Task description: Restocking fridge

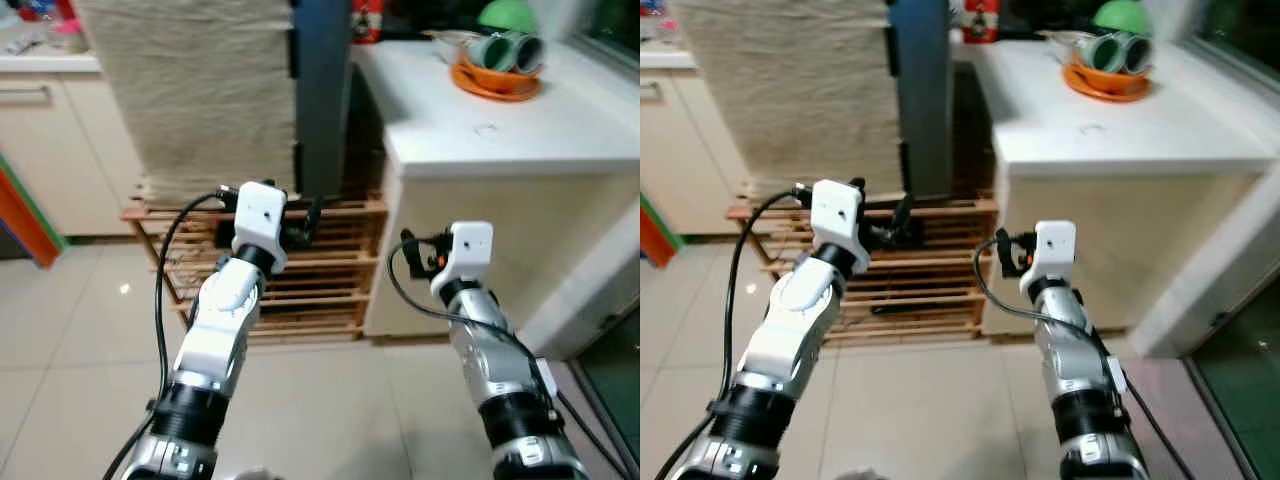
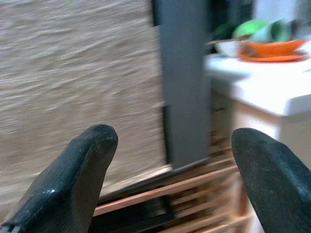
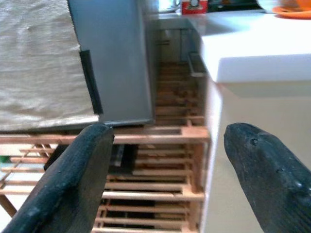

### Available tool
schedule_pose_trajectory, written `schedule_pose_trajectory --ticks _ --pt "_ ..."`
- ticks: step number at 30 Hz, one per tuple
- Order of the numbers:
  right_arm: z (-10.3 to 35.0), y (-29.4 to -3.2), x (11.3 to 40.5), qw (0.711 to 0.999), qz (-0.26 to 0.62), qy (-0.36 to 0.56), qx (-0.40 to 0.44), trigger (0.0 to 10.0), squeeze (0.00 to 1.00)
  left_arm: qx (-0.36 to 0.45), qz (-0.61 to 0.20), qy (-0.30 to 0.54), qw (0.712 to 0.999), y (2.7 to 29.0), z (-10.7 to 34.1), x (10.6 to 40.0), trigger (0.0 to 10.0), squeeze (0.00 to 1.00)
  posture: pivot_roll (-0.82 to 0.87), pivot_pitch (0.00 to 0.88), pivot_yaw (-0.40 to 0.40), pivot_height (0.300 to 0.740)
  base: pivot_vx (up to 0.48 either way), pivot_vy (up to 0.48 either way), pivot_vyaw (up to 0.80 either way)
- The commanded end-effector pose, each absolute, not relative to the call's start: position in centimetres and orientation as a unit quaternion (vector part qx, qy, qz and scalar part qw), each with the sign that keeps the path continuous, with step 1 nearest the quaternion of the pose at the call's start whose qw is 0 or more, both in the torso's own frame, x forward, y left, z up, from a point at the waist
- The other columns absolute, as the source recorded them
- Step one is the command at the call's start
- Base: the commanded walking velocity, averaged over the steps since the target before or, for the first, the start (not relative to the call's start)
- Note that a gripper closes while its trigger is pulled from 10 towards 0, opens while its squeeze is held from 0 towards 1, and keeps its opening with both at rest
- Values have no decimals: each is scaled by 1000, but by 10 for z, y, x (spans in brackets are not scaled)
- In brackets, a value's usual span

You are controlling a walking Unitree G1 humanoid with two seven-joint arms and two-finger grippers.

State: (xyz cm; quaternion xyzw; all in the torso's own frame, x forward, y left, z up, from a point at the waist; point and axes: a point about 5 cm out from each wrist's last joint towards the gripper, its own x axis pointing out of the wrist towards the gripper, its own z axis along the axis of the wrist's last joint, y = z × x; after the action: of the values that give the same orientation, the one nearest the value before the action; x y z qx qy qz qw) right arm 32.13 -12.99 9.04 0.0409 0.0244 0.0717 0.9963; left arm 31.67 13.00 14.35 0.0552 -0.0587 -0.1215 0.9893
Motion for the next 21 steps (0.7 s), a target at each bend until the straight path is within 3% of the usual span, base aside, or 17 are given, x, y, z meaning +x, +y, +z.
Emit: schedule_pose_trajectory --ticks 1,5,13,19,21 --pt "99 -152 321 999 37 1 34 10000 0 49 -122 -52 990 132 140 312 10000 0 -12 0 -8 740 458 0 0" --pt "94 -162 311 999 29 2 22 10000 0 45 -103 -18 994 147 123 299 10000 0 -8 0 -14 740 458 0 0" --pt "67 -180 270 999 38 33 6 10000 0 57 -114 18 992 154 92 270 10000 0 -11 0 -25 740 408 0 0" --pt "68 -180 271 999 30 32 16 10000 0 29 -95 21 995 153 96 276 10000 0 -18 0 -26 740 0 0 0" --pt "72 -174 276 999 39 26 20 10000 0 29 -90 16 995 152 101 282 10000 0 -20 0 -22 740 -133 405 0"
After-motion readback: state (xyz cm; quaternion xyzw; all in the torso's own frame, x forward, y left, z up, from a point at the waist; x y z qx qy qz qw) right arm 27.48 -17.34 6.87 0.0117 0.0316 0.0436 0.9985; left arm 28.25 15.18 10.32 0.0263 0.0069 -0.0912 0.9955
